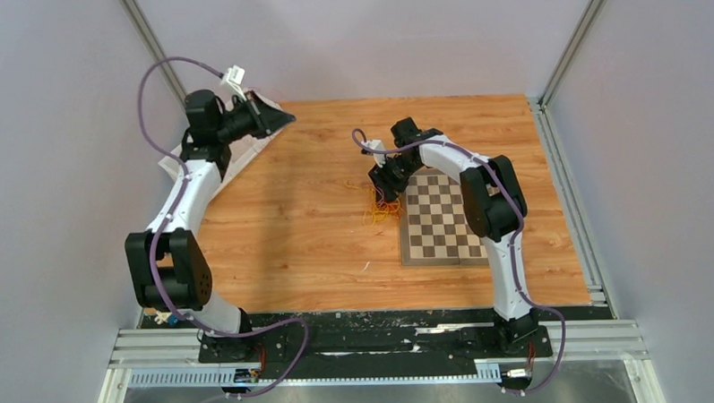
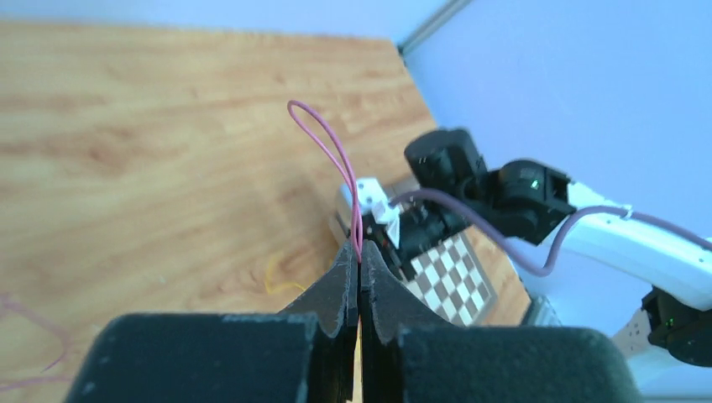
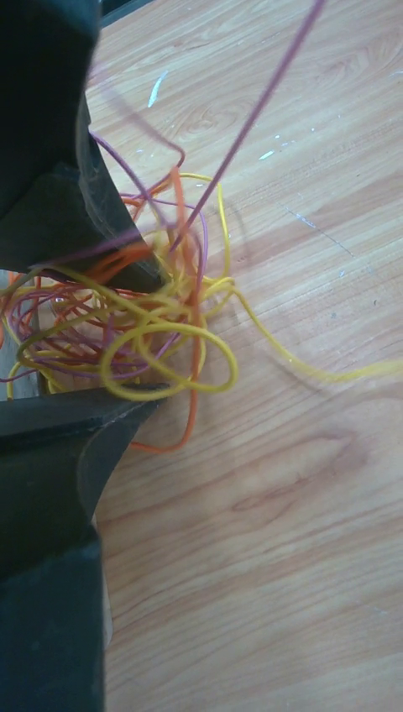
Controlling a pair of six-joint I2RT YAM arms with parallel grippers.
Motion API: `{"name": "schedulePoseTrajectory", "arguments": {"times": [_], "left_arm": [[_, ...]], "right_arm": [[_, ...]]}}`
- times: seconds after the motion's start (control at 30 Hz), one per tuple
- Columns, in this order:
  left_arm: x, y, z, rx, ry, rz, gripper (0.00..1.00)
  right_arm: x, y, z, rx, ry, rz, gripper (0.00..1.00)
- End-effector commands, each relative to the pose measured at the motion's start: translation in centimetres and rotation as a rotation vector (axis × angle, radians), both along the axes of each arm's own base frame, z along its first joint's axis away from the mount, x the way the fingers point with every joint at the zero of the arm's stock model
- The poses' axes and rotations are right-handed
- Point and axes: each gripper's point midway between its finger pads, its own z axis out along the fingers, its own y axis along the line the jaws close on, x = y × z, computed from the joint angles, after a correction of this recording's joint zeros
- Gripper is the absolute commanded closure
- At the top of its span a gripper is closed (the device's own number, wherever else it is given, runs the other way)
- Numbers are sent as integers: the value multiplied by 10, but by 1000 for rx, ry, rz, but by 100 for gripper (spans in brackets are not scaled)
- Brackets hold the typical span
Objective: Untangle the cables
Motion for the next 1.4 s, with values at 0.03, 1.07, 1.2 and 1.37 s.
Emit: {"name": "schedulePoseTrajectory", "arguments": {"times": [0.03, 1.07, 1.2, 1.37], "left_arm": [[5, 51, 93, 75, -230, 106, 100], [58, 183, 254, 268, -631, 490, 100], [70, 194, 224, 345, -609, 497, 100], [81, 207, 182, 407, -556, 517, 100]], "right_arm": [[0, -9, 1, -5, -5, -13, 52], [-6, -26, -11, -20, 17, -14, 48], [-4, -25, -9, -16, 17, -19, 47], [-4, -24, -9, -15, 19, -23, 46]]}}
